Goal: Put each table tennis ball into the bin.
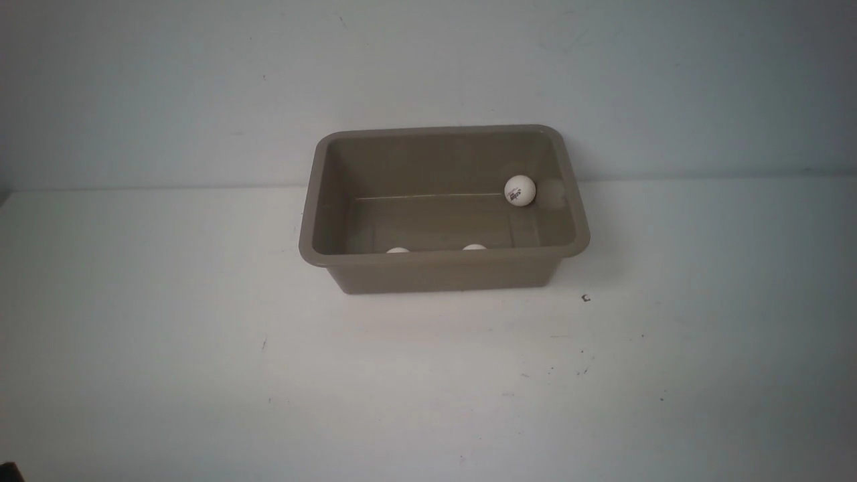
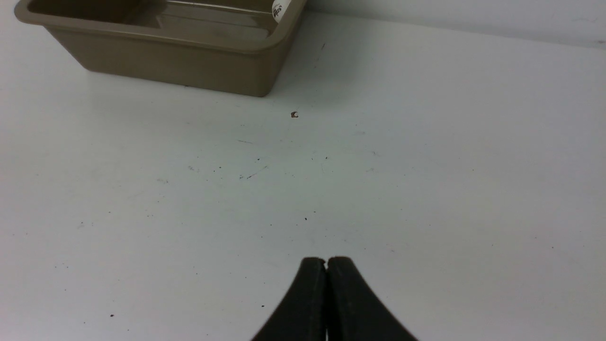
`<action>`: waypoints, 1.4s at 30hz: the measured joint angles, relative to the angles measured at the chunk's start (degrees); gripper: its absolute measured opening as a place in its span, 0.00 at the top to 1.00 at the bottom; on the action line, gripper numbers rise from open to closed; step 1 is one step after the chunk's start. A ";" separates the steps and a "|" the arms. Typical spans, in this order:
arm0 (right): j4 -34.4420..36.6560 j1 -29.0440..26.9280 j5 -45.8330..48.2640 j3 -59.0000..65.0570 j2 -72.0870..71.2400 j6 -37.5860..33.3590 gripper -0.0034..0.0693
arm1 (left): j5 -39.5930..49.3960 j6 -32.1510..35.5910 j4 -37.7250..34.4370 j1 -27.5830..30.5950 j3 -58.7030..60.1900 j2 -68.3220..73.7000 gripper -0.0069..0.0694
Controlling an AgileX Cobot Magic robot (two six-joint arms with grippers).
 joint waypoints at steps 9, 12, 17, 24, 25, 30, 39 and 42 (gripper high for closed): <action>0.00 0.00 0.00 0.00 0.00 0.00 0.98 | 1.05 4.34 0.43 0.00 0.00 0.00 0.91; 0.00 0.00 0.00 0.00 0.00 0.00 0.98 | 3.29 4.79 0.51 0.00 0.00 0.00 0.91; 0.00 0.00 0.00 0.00 0.00 0.00 0.98 | 3.50 4.85 0.51 0.00 0.00 0.00 0.91; 0.00 0.00 0.00 0.00 0.00 0.00 0.98 | 3.54 4.95 0.51 0.00 0.00 0.00 0.91; 0.00 0.00 0.00 0.00 0.00 0.00 0.98 | 3.54 4.95 0.51 0.00 0.00 0.00 0.91; 0.00 0.00 0.00 0.00 0.00 0.00 0.98 | 3.67 4.95 0.51 0.00 0.00 0.00 0.91; -0.54 -9.54 -3.23 0.00 0.00 0.00 0.98 | 3.73 4.98 0.51 0.00 0.00 0.00 0.91; -0.66 -17.53 -8.27 0.23 -0.06 0.00 0.98 | 3.73 4.98 0.51 0.00 0.00 0.00 0.91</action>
